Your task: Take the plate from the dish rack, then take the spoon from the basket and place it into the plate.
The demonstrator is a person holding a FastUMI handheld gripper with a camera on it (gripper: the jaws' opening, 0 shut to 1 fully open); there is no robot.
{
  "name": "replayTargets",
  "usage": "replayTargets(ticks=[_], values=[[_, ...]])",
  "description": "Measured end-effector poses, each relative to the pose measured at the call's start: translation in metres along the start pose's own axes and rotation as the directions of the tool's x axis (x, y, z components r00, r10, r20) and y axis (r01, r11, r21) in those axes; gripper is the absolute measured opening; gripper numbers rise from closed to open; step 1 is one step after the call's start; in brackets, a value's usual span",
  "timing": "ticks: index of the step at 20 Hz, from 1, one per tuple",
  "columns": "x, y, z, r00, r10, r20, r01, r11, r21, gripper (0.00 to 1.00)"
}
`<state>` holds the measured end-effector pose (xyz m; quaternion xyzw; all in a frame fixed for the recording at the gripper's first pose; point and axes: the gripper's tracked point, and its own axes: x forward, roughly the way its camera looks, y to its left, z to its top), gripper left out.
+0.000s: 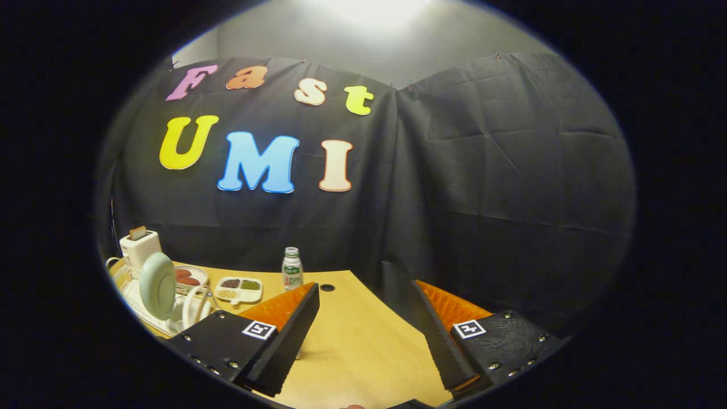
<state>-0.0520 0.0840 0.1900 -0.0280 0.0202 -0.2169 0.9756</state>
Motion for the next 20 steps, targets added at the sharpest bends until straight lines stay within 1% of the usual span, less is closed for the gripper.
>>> replayTargets(ticks=[3, 6, 8, 10, 12, 14, 18, 20], values=[[-0.009, 0.086, 0.014, 0.996, 0.087, -0.017, -0.087, 0.996, 0.029, 0.98], [-0.011, 0.167, 0.023, 0.983, 0.183, -0.028, -0.181, 0.981, 0.073, 0.98], [-0.006, 0.213, 0.021, 0.970, 0.241, -0.036, -0.236, 0.964, 0.120, 0.98], [-0.001, 0.249, 0.012, 0.957, 0.284, -0.057, -0.272, 0.948, 0.162, 0.98], [0.007, 0.278, -0.001, 0.944, 0.316, -0.094, -0.295, 0.937, 0.190, 0.98], [0.015, 0.299, -0.022, 0.928, 0.337, -0.155, -0.305, 0.932, 0.198, 0.98], [0.029, 0.335, -0.058, 0.868, 0.406, -0.285, -0.358, 0.910, 0.208, 0.98], [0.037, 0.347, -0.072, 0.841, 0.422, -0.339, -0.371, 0.905, 0.207, 0.98]])
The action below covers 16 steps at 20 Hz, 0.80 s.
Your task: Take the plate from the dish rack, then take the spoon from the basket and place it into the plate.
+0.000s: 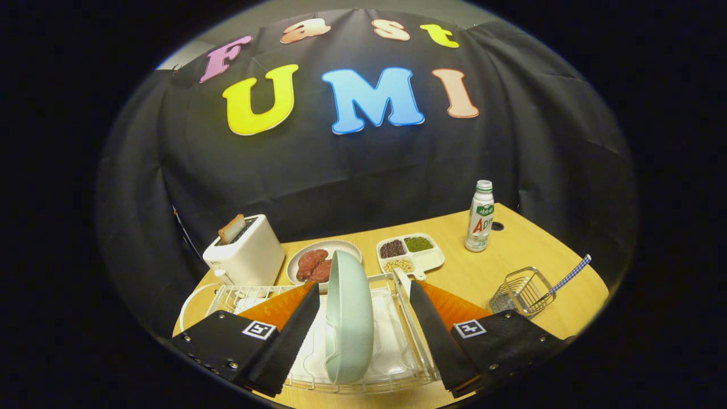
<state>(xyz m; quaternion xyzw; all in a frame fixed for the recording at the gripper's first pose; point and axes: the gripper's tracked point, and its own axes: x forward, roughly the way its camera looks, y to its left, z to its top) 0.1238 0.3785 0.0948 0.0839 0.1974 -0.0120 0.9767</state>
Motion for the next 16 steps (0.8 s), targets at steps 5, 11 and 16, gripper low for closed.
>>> replayTargets(ticks=[5, 11, 16], values=[[0.029, 0.005, -0.016, 0.994, 0.010, -0.106, -0.010, 1.000, -0.002, 0.86], [0.046, 0.003, -0.034, 0.975, -0.029, -0.220, 0.021, 0.999, -0.040, 0.36], [0.042, 0.006, -0.028, 0.967, -0.127, -0.219, 0.096, 0.985, -0.143, 0.30]])
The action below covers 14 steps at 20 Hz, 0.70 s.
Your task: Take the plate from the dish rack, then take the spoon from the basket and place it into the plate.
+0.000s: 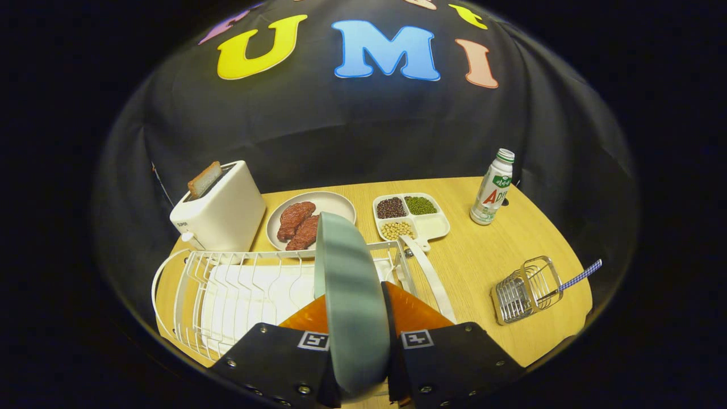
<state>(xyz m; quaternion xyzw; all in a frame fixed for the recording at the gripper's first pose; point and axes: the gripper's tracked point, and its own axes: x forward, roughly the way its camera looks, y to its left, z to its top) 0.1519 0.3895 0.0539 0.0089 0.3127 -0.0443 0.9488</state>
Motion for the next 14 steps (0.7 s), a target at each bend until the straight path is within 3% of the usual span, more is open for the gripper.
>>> replayTargets(ticks=[5, 11, 14], values=[[-0.009, 0.016, 0.017, 0.987, -0.148, 0.056, 0.155, 0.977, -0.145, 0.30], [-0.028, 0.036, 0.035, 0.947, -0.289, 0.141, 0.320, 0.895, -0.311, 0.30], [-0.039, 0.041, 0.042, 0.937, -0.304, 0.174, 0.348, 0.860, -0.372, 0.30]])
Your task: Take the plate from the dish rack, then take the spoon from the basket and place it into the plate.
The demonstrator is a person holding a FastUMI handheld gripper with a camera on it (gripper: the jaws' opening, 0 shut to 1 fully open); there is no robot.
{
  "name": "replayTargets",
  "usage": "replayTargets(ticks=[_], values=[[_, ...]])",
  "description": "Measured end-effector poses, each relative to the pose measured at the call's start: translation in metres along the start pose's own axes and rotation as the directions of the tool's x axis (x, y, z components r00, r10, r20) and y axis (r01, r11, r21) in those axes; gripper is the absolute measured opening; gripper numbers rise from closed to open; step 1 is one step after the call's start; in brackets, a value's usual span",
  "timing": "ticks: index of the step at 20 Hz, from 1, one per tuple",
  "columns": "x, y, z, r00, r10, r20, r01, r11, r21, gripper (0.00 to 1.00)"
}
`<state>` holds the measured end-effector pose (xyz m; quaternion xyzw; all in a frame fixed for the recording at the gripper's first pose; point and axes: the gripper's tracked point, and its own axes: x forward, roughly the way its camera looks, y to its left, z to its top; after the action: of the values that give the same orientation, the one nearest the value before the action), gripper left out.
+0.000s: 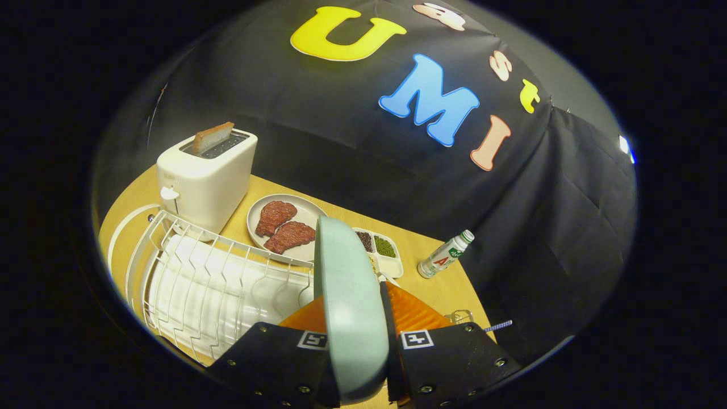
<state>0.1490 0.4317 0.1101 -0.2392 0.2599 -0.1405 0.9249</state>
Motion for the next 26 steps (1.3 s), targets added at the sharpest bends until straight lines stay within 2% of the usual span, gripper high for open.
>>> replayTargets(ticks=[3, 7, 12, 16, 20, 26], values=[[-0.013, -0.010, 0.005, 1.000, -0.018, 0.025, 0.018, 1.000, -0.023, 0.30], [-0.045, -0.037, 0.001, 0.998, -0.037, 0.049, 0.036, 0.999, 0.004, 0.30], [-0.096, -0.066, -0.027, 0.998, -0.020, 0.065, 0.017, 0.999, 0.045, 0.30], [-0.127, -0.070, -0.080, 0.998, 0.055, 0.038, -0.059, 0.992, 0.111, 0.30], [-0.138, -0.066, -0.134, 0.990, 0.141, -0.008, -0.138, 0.981, 0.138, 0.30], [-0.132, -0.041, -0.202, 0.952, 0.300, -0.064, -0.279, 0.934, 0.222, 0.30]])
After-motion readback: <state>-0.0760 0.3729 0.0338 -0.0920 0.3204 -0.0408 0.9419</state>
